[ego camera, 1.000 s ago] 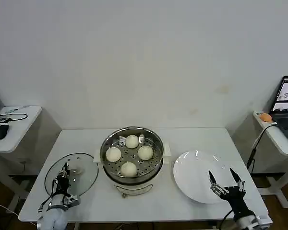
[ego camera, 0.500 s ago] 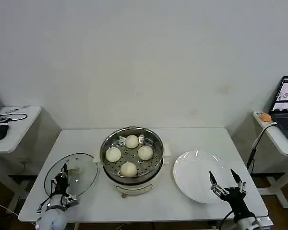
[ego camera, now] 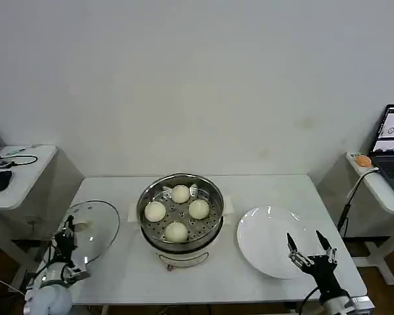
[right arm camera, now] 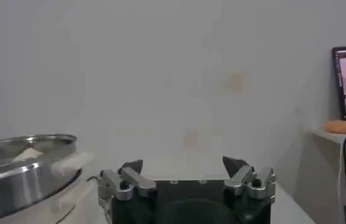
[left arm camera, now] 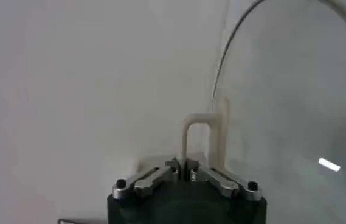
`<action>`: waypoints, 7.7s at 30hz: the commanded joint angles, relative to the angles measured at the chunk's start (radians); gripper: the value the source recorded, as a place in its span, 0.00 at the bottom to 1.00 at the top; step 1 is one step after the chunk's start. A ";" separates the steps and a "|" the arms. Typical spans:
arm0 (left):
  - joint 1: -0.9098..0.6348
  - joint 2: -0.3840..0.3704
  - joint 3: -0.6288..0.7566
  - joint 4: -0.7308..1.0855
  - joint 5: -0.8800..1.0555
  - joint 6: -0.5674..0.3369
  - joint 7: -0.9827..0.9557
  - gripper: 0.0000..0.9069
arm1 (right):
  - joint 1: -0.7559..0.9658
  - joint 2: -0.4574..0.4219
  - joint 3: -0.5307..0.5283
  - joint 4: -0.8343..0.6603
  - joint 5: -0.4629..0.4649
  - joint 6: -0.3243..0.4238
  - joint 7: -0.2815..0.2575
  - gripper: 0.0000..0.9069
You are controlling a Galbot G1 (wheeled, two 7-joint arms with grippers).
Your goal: Take steamed baozi put them in steamer then cover it.
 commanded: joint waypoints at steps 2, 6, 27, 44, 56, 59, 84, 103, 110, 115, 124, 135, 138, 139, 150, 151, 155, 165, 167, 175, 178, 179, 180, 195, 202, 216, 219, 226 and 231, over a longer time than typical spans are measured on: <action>0.027 0.098 -0.091 -0.102 0.007 0.014 0.043 0.00 | -0.001 0.000 0.002 -0.002 0.006 0.005 0.000 1.00; 0.014 0.133 -0.123 -0.096 0.013 0.030 0.069 0.00 | -0.004 -0.001 0.001 -0.004 0.006 0.010 0.000 1.00; -0.004 0.170 0.284 -0.782 0.083 0.513 0.393 0.00 | -0.033 0.029 0.035 0.036 -0.018 0.006 0.002 1.00; -0.114 0.085 0.540 -0.608 0.238 0.567 0.410 0.00 | -0.032 0.089 0.044 0.063 -0.069 0.011 -0.001 1.00; -0.185 -0.101 0.624 -0.516 0.355 0.564 0.464 0.00 | 0.013 0.102 0.056 0.041 -0.083 -0.004 0.000 1.00; -0.196 -0.115 0.654 -0.507 0.371 0.567 0.478 0.00 | 0.025 0.105 0.054 0.027 -0.087 -0.005 -0.001 1.00; -0.282 -0.217 0.742 -0.347 0.428 0.567 0.462 0.00 | 0.085 0.094 0.055 -0.048 -0.073 0.000 -0.005 1.00; -0.283 -0.213 0.750 -0.328 0.430 0.567 0.473 0.00 | 0.098 0.097 0.059 -0.073 -0.067 0.003 -0.006 1.00; -0.277 -0.211 0.746 -0.331 0.431 0.567 0.479 0.00 | 0.097 0.096 0.059 -0.079 -0.068 0.006 -0.007 1.00; -0.273 -0.202 0.740 -0.335 0.436 0.567 0.486 0.00 | 0.098 0.097 0.059 -0.078 -0.069 0.005 -0.007 1.00; -0.258 -0.196 0.729 -0.344 0.437 0.565 0.490 0.00 | 0.097 0.100 0.057 -0.076 -0.071 0.006 -0.008 1.00; -0.256 -0.212 0.728 -0.332 0.433 0.563 0.478 0.00 | 0.091 0.103 0.059 -0.071 -0.072 0.009 -0.008 1.00; -0.258 -0.213 0.729 -0.329 0.433 0.563 0.477 0.00 | 0.088 0.104 0.059 -0.071 -0.073 0.011 -0.009 1.00; -0.259 -0.214 0.729 -0.328 0.433 0.563 0.476 0.00 | 0.088 0.104 0.059 -0.071 -0.073 0.011 -0.009 1.00; -0.252 -0.214 0.725 -0.327 0.426 0.548 0.480 0.16 | 0.089 0.104 0.060 -0.073 -0.072 0.011 -0.009 1.00; -0.252 -0.212 0.724 -0.329 0.426 0.548 0.478 0.78 | 0.089 0.104 0.060 -0.073 -0.072 0.011 -0.009 1.00; -0.254 -0.212 0.723 -0.341 0.417 0.548 0.486 1.00 | 0.092 0.105 0.060 -0.074 -0.072 0.010 -0.009 1.00; -0.242 -0.196 0.715 -0.397 0.347 0.545 0.485 1.00 | 0.091 0.109 0.060 -0.073 -0.073 0.011 -0.009 1.00; -0.231 -0.194 0.706 -0.409 0.331 0.541 0.479 1.00 | 0.090 0.109 0.060 -0.073 -0.073 0.011 -0.009 1.00; -0.177 -0.169 0.672 -0.509 0.285 0.523 0.482 1.00 | 0.087 0.109 0.062 -0.071 -0.077 0.012 -0.009 1.00; -0.161 -0.156 0.669 -0.550 0.271 0.523 0.488 1.00 | 0.086 0.110 0.062 -0.070 -0.077 0.012 -0.009 1.00; -0.157 -0.153 0.669 -0.556 0.270 0.523 0.490 1.00 | 0.086 0.110 0.062 -0.070 -0.077 0.012 -0.009 1.00; -0.149 -0.149 0.666 -0.570 0.265 0.523 0.494 1.00 | 0.083 0.110 0.062 -0.069 -0.079 0.013 -0.009 1.00; -0.075 -0.034 0.521 -0.777 -0.060 0.514 0.461 1.00 | 0.059 0.097 0.060 -0.045 -0.075 0.010 -0.008 1.00; -0.022 0.002 0.283 -0.745 -0.543 0.403 0.283 1.00 | 0.030 0.065 0.012 -0.025 -0.065 -0.049 0.012 1.00; 0.276 -0.003 -0.081 -0.476 -1.058 0.154 0.332 1.00 | 0.022 0.017 -0.036 -0.049 -0.081 -0.124 0.065 1.00; 0.304 -0.024 -0.077 -0.478 -1.063 0.160 0.347 1.00 | 0.018 0.012 -0.047 -0.056 -0.081 -0.131 0.073 1.00; 0.332 -0.067 -0.070 -0.485 -1.070 0.178 0.358 1.00 | 0.027 0.012 -0.072 -0.067 -0.102 -0.096 0.079 1.00; 0.357 -0.088 -0.066 -0.514 -1.087 0.179 0.359 1.00 | 0.031 0.011 -0.085 -0.039 -0.105 -0.132 0.086 1.00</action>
